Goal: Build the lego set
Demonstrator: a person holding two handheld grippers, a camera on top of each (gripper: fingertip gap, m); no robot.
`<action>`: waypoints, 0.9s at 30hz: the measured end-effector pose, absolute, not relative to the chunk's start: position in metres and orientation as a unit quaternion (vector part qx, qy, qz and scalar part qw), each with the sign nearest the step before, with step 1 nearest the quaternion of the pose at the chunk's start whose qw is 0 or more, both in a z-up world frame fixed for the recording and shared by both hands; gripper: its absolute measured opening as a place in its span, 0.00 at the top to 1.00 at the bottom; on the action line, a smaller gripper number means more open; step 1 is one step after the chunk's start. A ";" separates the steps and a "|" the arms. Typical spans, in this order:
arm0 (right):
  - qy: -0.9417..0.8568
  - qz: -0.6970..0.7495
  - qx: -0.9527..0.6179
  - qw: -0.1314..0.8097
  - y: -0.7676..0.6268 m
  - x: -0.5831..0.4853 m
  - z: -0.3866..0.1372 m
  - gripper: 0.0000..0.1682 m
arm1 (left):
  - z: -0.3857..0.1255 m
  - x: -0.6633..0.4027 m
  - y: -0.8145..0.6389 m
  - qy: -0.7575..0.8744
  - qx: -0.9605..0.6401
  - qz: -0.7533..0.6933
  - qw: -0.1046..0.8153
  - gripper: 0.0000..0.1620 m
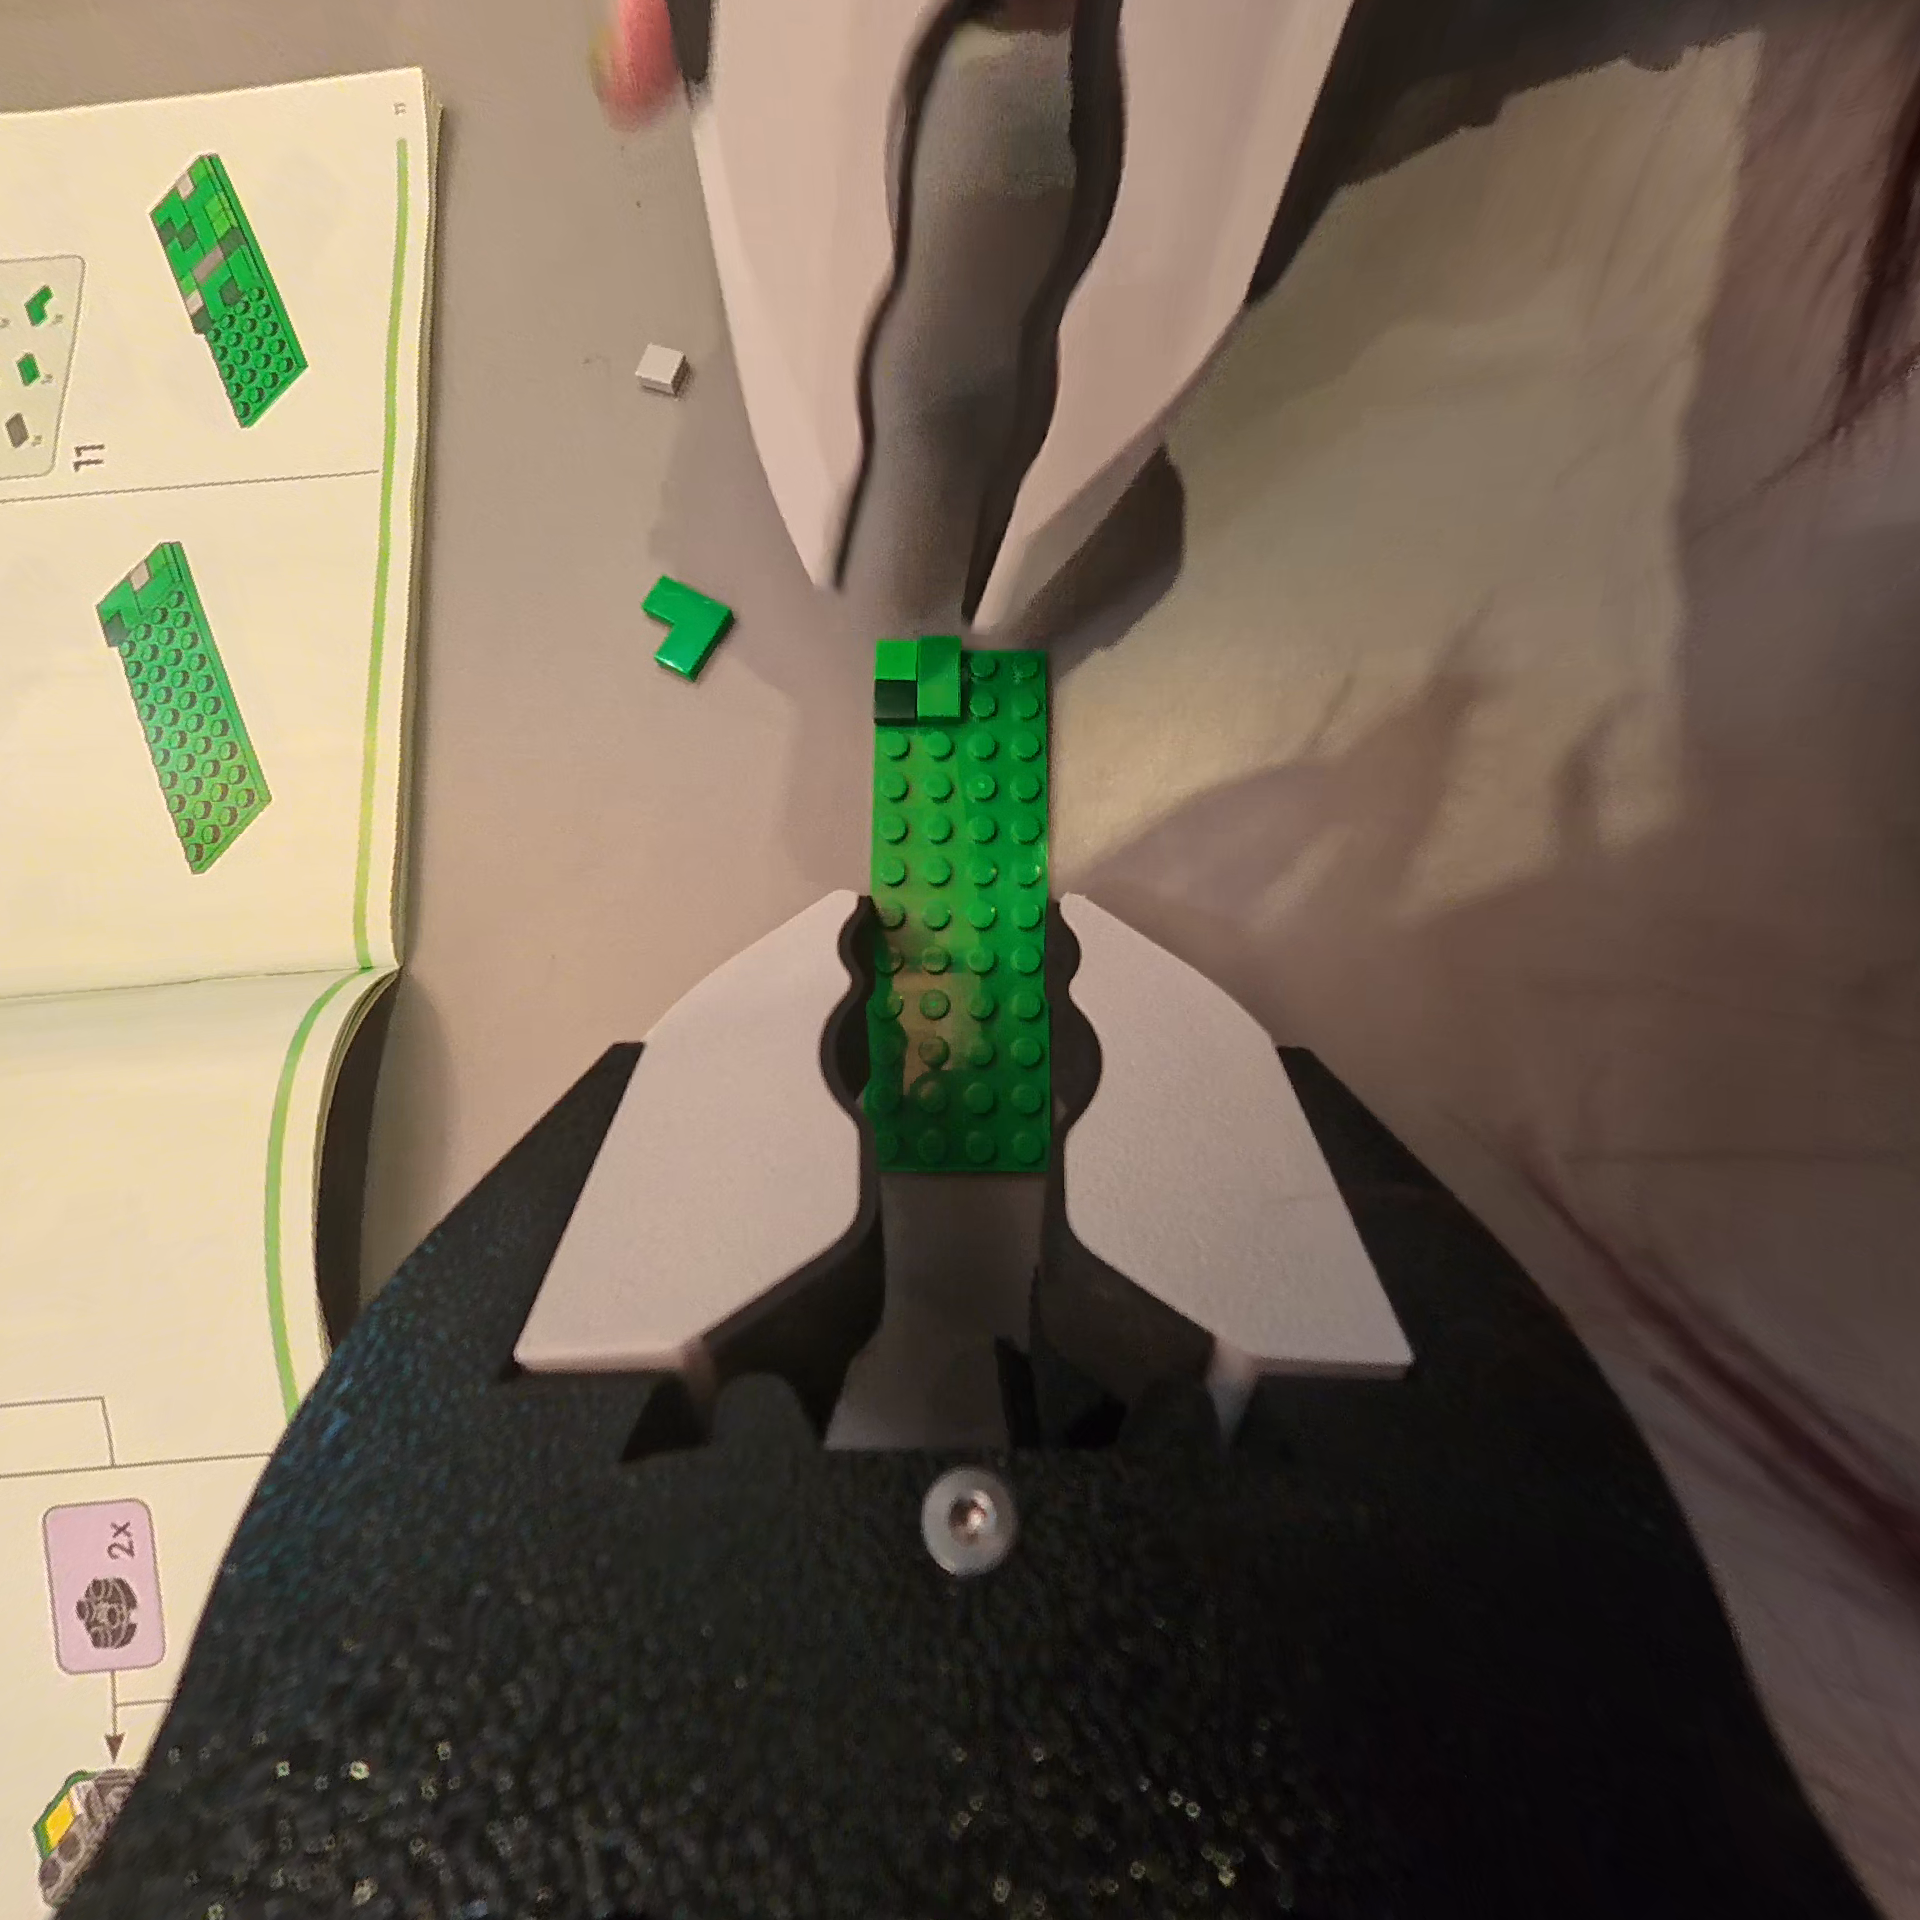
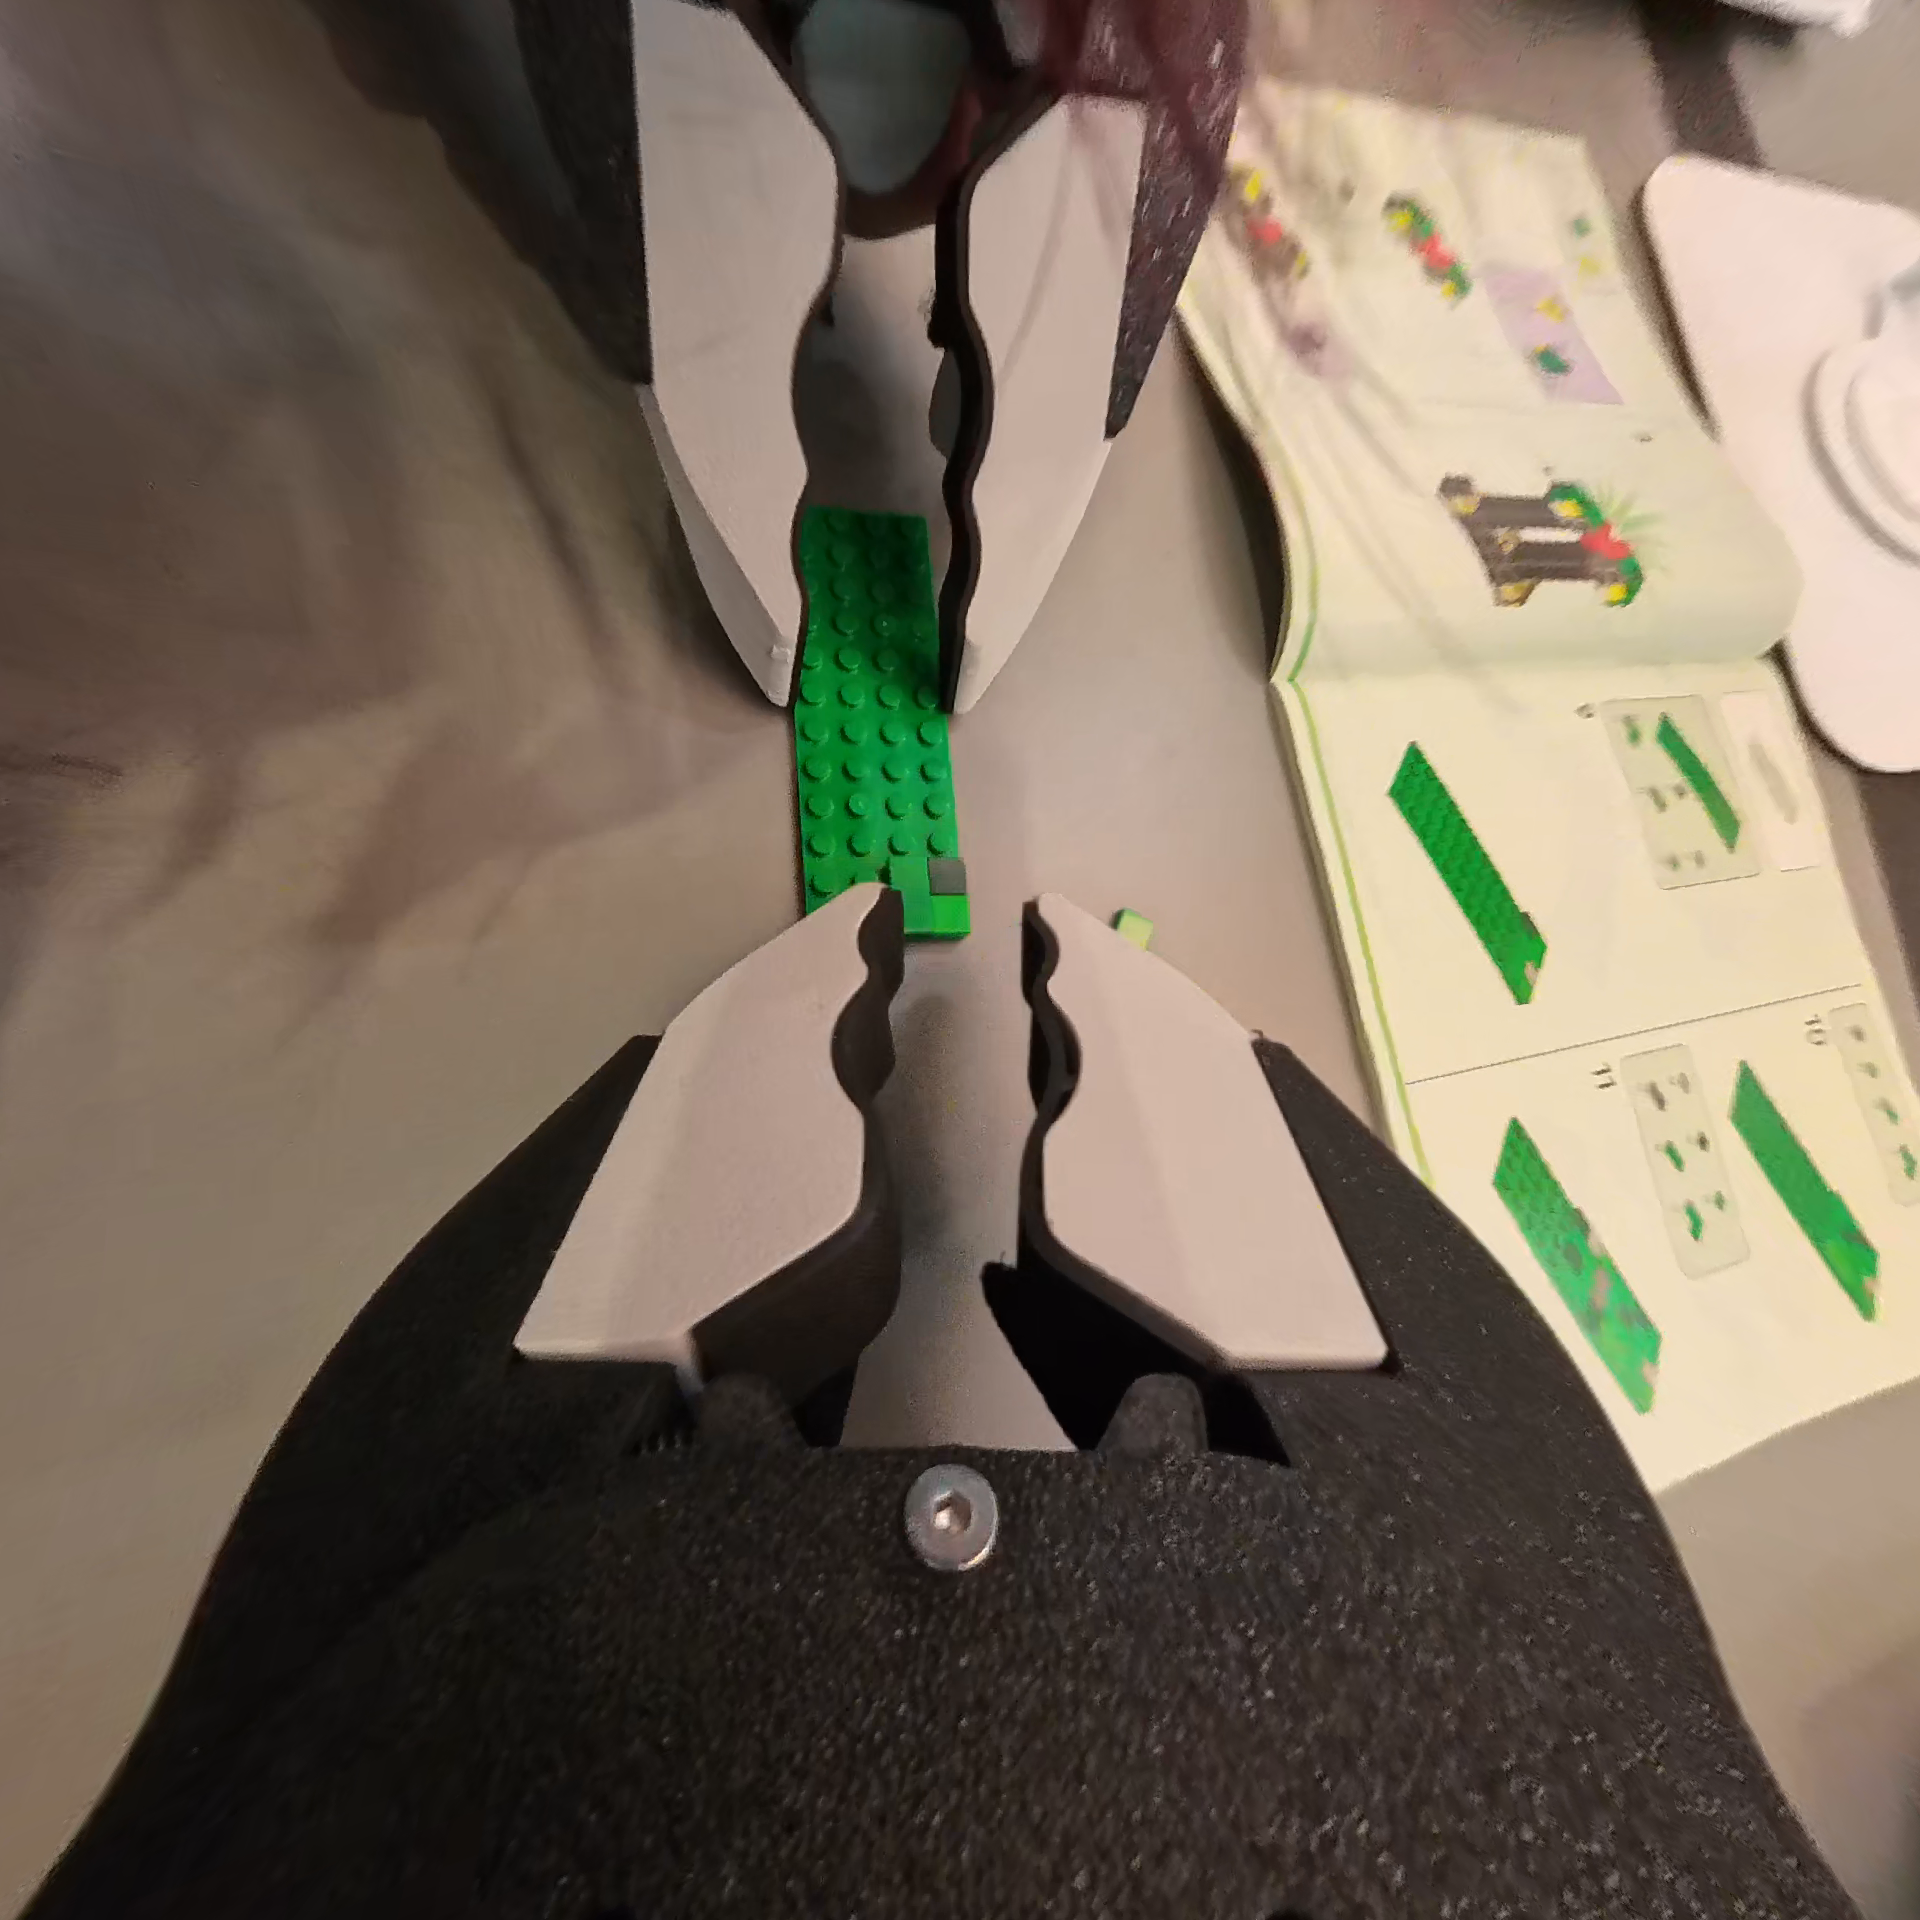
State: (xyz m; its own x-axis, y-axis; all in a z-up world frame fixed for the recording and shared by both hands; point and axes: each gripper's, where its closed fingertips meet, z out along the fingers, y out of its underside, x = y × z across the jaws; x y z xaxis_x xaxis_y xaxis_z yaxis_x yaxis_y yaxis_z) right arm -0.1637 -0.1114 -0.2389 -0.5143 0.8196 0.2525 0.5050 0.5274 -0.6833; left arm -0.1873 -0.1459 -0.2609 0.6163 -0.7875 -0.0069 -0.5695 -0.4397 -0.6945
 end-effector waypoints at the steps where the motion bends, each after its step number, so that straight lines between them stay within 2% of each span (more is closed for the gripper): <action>1: -0.823 0.285 -0.391 0.298 -0.111 -0.163 -0.234 0.87 | -0.261 -0.187 -0.146 0.407 -0.833 -0.161 0.337 0.81; 5: -0.822 0.297 -0.319 0.366 -0.116 -0.160 -0.218 0.78 | -0.260 -0.193 -0.145 0.381 -0.846 -0.178 0.327 0.81; 13: -0.822 0.092 -0.174 0.535 -0.112 -0.175 -0.221 0.75 | -0.240 -0.200 -0.143 0.328 -0.856 -0.217 0.335 0.81; 18: -0.808 0.029 -0.132 0.573 -0.112 -0.181 -0.219 0.78 | -0.232 -0.197 -0.146 0.322 -0.855 -0.231 0.336 0.81; 27: -0.787 -0.007 -0.084 0.611 -0.119 -0.182 -0.214 0.94 | -0.224 -0.192 -0.148 0.328 -0.846 -0.241 0.343 0.81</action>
